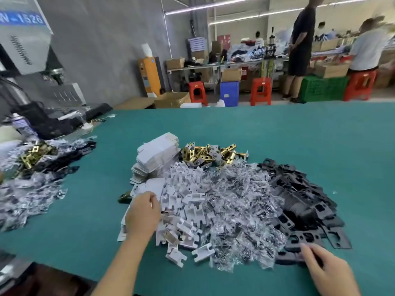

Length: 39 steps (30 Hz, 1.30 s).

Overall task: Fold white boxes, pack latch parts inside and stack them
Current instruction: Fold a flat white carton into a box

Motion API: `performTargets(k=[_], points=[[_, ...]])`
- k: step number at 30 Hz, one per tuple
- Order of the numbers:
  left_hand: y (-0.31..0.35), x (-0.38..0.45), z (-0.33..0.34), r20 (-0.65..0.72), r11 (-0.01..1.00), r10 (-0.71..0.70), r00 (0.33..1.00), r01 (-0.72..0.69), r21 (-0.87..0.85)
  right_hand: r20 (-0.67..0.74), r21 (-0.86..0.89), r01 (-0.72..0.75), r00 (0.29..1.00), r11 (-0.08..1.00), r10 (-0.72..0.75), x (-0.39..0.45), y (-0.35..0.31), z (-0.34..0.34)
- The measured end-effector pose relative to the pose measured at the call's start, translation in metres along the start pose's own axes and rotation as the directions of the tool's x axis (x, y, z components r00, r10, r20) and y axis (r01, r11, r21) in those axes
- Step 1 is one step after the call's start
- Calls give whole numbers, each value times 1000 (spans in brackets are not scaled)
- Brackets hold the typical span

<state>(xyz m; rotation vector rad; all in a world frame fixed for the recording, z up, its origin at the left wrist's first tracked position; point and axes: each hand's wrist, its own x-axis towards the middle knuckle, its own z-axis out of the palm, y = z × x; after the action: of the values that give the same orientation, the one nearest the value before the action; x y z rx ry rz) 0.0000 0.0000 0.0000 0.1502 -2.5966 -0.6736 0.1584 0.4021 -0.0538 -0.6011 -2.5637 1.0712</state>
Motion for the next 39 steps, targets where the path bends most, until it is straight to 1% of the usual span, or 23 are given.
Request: performTargets(k=[1, 2, 4, 7, 10, 15, 18, 22, 29, 32, 34, 36, 38, 39], points=[[-8, 17, 4, 79, 996, -14, 997, 7, 83, -4, 46, 12, 1000, 999, -11, 1, 1, 1], [-10, 27, 4, 160, 984, -48, 986, 20, 178, -8, 47, 10, 1000, 999, -10, 0, 0, -1], [-20, 49, 10, 276, 937, -110, 955, 7, 349, -16, 78, 44, 999, 996, -43, -2, -2, -1], [-25, 60, 25, 337, 856, -105, 936, -88, 510, -26, 110, 116, 993, 987, -114, 4, 1, 4], [-20, 72, 29, 371, 799, -133, 919, -122, 588, -28, 123, 168, 986, 978, -166, 20, -8, 9], [-15, 78, 30, 410, 762, -147, 900, -162, 627, -106, 182, 277, 959, 944, -261, 55, -34, 17], [-14, 77, 27, 444, 765, -147, 884, -183, 618, -136, 173, 280, 956, 944, -258, 70, -37, 22], [-11, 76, 24, 441, 777, -125, 889, -188, 601, -154, 174, 280, 955, 944, -255, 76, -35, 29], [1, 73, 21, 461, 739, -52, 886, -276, 614, -155, 207, 263, 960, 942, -234, 75, -35, 23], [5, 74, 19, 462, 732, -56, 885, -279, 622, -165, 224, 256, 961, 940, -222, 75, -37, 17], [13, 74, 17, 453, 708, -23, 891, -306, 636, -159, 225, 249, 963, 942, -216, 75, -39, 14], [26, 72, 14, 426, 666, 41, 904, -342, 663, -155, 243, 242, 965, 939, -209, 76, -40, 12], [41, 70, 9, 367, 640, 121, 922, -356, 681, -149, 266, 230, 969, 936, -196, 76, -42, 10], [48, 69, 5, 321, 643, 162, 933, -347, 682, -147, 277, 224, 971, 934, -189, 76, -42, 10]])
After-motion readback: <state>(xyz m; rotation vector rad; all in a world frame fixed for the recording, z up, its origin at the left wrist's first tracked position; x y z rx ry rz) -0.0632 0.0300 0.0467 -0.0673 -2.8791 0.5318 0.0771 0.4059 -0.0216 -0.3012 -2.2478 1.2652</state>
